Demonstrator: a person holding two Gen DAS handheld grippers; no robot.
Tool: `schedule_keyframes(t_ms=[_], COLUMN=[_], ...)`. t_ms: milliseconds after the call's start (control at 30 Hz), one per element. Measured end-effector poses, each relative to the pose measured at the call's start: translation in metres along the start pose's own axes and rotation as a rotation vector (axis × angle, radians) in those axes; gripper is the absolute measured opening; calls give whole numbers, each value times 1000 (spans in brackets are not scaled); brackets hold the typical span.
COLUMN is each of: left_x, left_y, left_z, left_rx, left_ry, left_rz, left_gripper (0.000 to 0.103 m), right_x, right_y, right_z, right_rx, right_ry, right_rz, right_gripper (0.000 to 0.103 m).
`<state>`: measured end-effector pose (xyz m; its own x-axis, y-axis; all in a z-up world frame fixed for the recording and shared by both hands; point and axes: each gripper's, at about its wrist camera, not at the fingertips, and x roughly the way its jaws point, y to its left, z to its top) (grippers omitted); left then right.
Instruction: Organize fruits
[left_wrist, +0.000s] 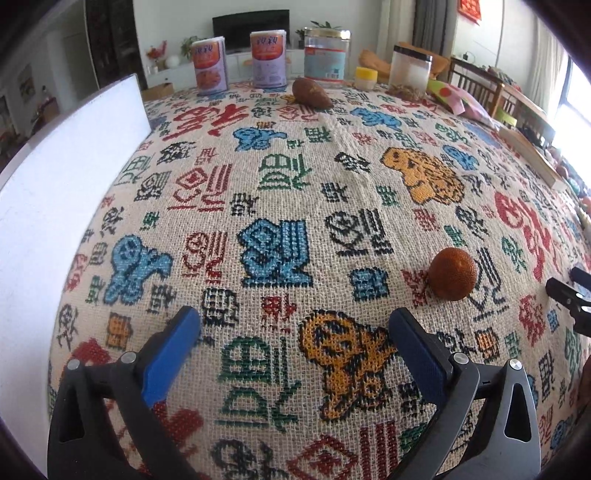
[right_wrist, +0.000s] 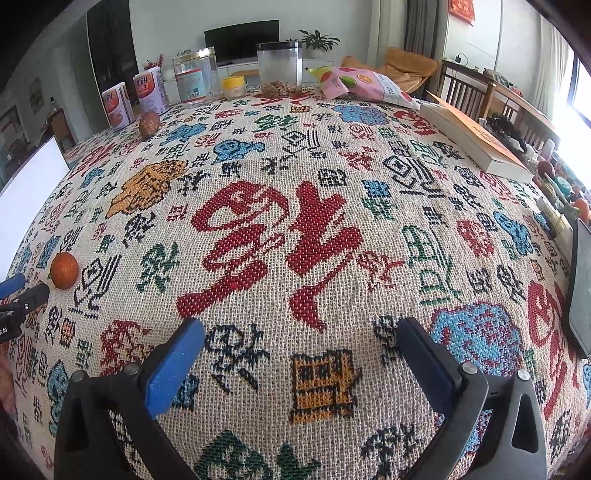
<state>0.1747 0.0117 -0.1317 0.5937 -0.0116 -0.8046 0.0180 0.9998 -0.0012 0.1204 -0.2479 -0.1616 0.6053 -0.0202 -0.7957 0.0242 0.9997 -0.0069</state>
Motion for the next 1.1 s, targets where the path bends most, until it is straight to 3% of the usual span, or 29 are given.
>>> schedule_keyframes(t_ms=[333,433,500,600,767,867,933,1033,1100], left_x=[0,-2,-6,-17,-20,-9,0,1,0], left_y=[0,1,-4,-31,-86,-96,-94,-85,-80], left_z=[0,1,1,7,16,18,16,15,16], left_rx=[-1,0,18,103,279,278,248,202,187], left_ry=[0,1,4,-27,-87,-55,-20,-37,-52], left_rz=[-2,-27,-81,-148,-128,-122,-126,-140,-149], left_gripper=[103,102,101,101,99,70,67,65,30], right_x=[0,0,0,0,0,0,0,0,0], right_y=[0,0,0,0,0,0,0,0,0], right_z=[0,0,0,0,0,0,0,0,0], right_rx=[0,0,0,0,0,0,1,0,0], right_ry=[0,0,0,0,0,0,0,1,1], right_rz=[0,0,0,0,-1,-1,0,-1,-1], right_gripper=[103,103,103,103,103,103,103,103,103])
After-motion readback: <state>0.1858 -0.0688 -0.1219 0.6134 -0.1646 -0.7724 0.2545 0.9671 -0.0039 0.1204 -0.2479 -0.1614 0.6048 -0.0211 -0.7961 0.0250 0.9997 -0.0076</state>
